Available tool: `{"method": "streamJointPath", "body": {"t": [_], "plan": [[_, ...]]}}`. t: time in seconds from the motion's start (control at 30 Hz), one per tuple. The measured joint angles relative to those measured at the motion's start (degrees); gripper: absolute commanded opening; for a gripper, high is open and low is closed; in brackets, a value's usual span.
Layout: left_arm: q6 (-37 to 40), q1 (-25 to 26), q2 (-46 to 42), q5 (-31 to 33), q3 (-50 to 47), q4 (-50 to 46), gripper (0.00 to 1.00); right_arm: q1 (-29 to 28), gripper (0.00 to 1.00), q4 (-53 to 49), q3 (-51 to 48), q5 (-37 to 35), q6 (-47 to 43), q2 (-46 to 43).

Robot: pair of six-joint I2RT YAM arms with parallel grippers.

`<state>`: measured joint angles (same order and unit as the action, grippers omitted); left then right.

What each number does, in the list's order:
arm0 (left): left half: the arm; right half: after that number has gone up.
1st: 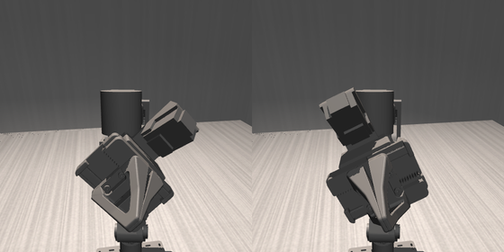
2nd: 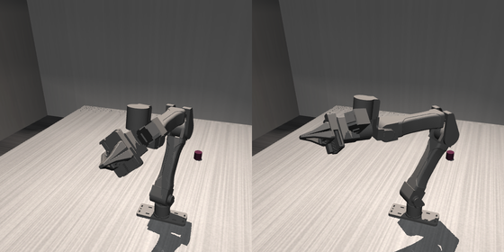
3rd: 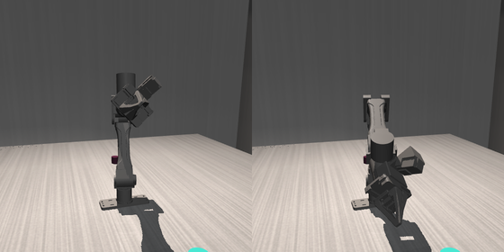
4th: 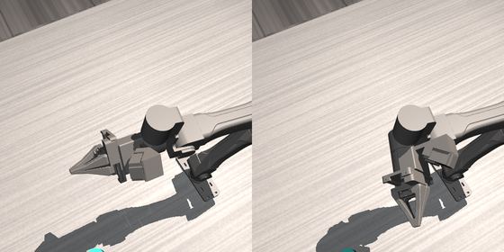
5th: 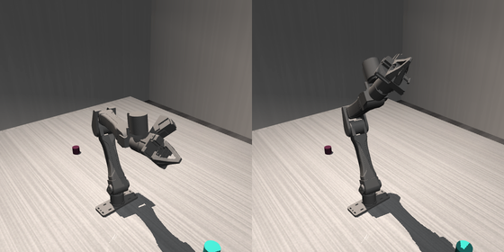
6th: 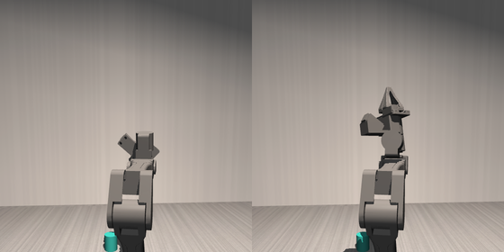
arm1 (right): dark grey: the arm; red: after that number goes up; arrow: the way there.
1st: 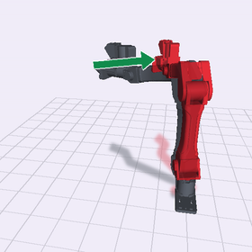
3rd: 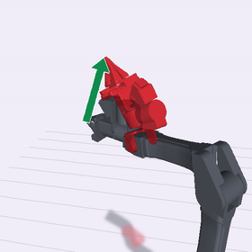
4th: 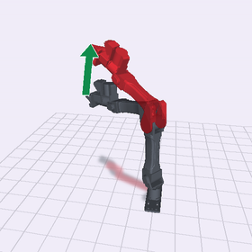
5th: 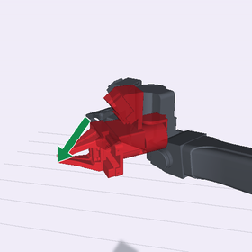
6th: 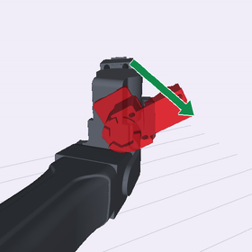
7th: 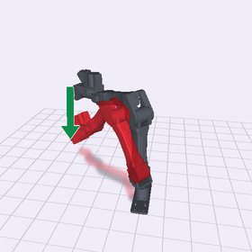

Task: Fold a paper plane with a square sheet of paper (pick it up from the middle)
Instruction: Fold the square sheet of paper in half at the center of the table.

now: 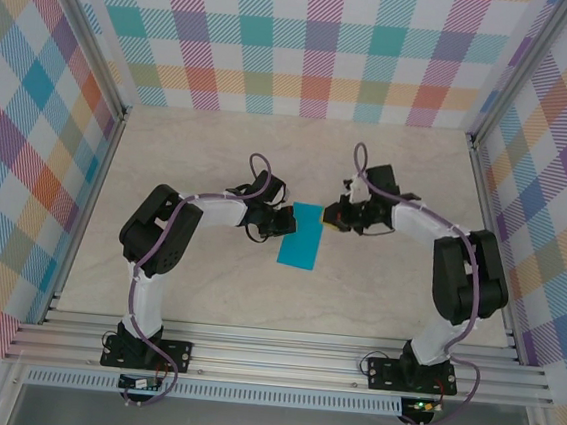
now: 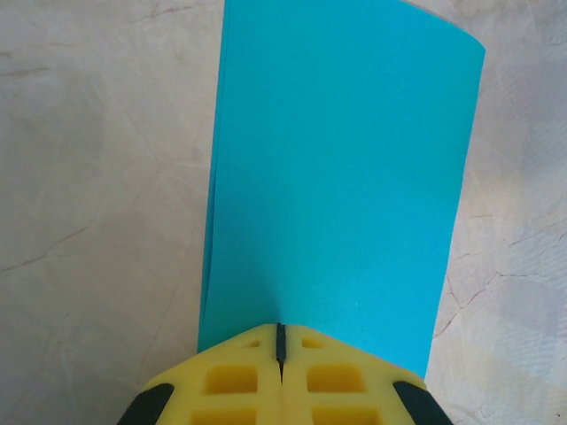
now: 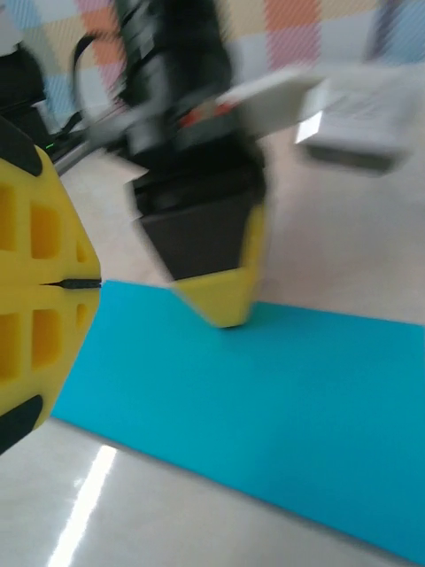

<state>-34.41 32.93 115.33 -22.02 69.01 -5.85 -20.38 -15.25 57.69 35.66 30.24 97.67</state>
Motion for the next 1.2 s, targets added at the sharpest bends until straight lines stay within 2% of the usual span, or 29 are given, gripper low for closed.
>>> {"method": "streamJointPath", "body": {"t": [0.2, 0.47, 0.83, 0.87, 0.93, 1.1, 1.2], "plan": [[0.00, 0.00, 0.00, 0.00, 0.00, 0.00, 0.00, -7.61, 0.00, 3.72, -9.57, -1.25, 3.63, -0.24], [0.00, 0.00, -0.02, -0.02, 0.00, 0.02, 0.00, -8.17, 0.00, 6.67, -11.04, -4.44, 4.46, 1.97], [-0.33, 0.00, -0.22, -0.70, -0.59, 1.14, 0.00, -8.15, 0.00, 4.39, -10.73, -6.21, 0.94, 2.12], [-0.52, 0.00, -0.35, -0.81, -0.92, 1.57, 0.02, -8.02, 0.01, 3.48, -10.56, -6.45, 0.52, 1.75], [-0.92, 0.00, -0.94, -0.98, -1.70, 1.88, 0.12, -7.54, 0.07, 0.44, -9.46, -6.84, -0.24, 0.70], [-1.88, 0.11, -4.33, -0.15, -3.67, -0.61, 0.26, -5.09, 0.30, -5.05, -2.40, -9.01, -0.90, 0.13], [-2.21, -0.04, -7.39, 0.57, -4.63, -1.60, 0.30, -4.28, 0.32, -7.13, 1.88, -11.30, -0.09, 0.50]]}}
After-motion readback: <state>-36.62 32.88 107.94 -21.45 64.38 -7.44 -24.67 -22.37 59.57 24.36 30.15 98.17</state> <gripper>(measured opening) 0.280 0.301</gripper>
